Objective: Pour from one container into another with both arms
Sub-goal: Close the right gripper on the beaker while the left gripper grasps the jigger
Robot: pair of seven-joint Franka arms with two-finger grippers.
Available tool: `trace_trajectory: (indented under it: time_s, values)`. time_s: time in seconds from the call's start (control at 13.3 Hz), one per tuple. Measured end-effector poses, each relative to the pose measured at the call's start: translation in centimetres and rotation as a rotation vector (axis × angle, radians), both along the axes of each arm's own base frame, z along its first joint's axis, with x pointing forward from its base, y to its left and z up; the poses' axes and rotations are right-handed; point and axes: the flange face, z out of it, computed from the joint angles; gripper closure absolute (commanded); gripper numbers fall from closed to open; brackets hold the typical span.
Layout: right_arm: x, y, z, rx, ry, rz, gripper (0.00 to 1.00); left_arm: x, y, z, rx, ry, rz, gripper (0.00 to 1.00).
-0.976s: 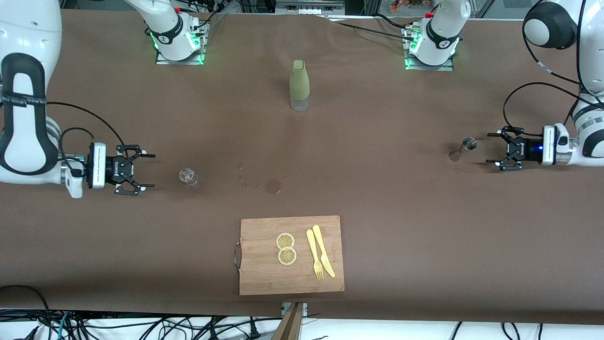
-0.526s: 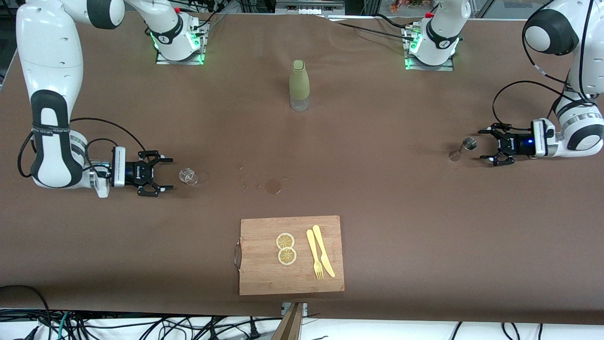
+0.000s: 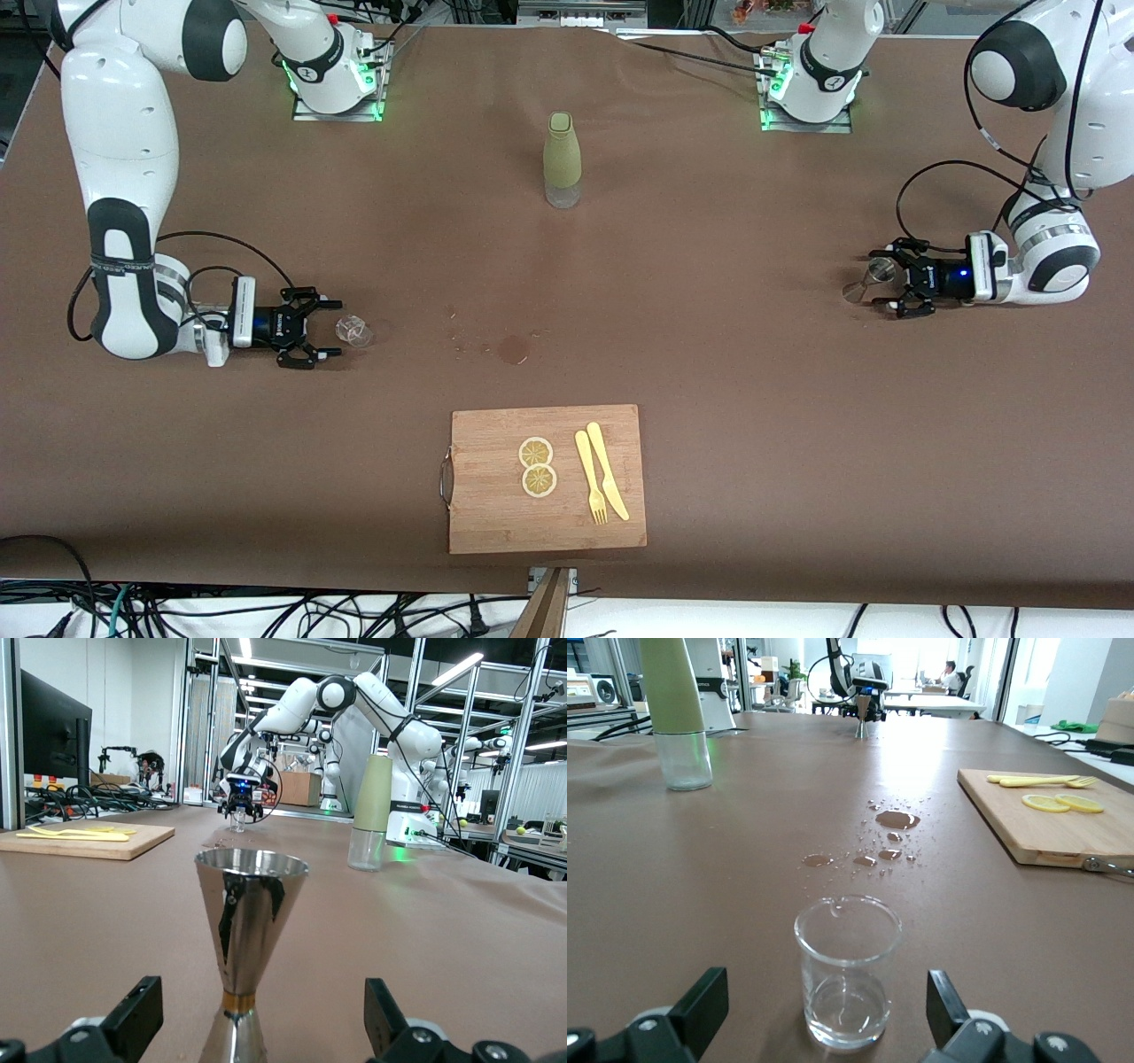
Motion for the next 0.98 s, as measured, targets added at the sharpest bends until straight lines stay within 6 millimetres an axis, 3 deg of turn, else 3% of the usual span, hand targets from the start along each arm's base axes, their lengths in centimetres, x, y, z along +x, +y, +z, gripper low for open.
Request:
trace_trajectory:
  time_s: [0.3, 0.75, 0.98]
  values:
    - [-0.4, 1.7, -2.8, 0.05, 0.021, -0.015, 0.01, -0.2, -1.2, -1.4, -0.016, 0.015, -0.009, 0.0]
    - [-0.1, 3.4, -3.1, 0.09, 0.018, -0.019, 0.01, -0.2, -1.1, -1.4, -0.014, 0.014, -0.008, 0.02]
    - [-0.1, 4.7, -3.2, 0.111, 0.019, -0.01, 0.02, -0.1, -1.1, -1.3, -0.013, 0.011, -0.009, 0.34]
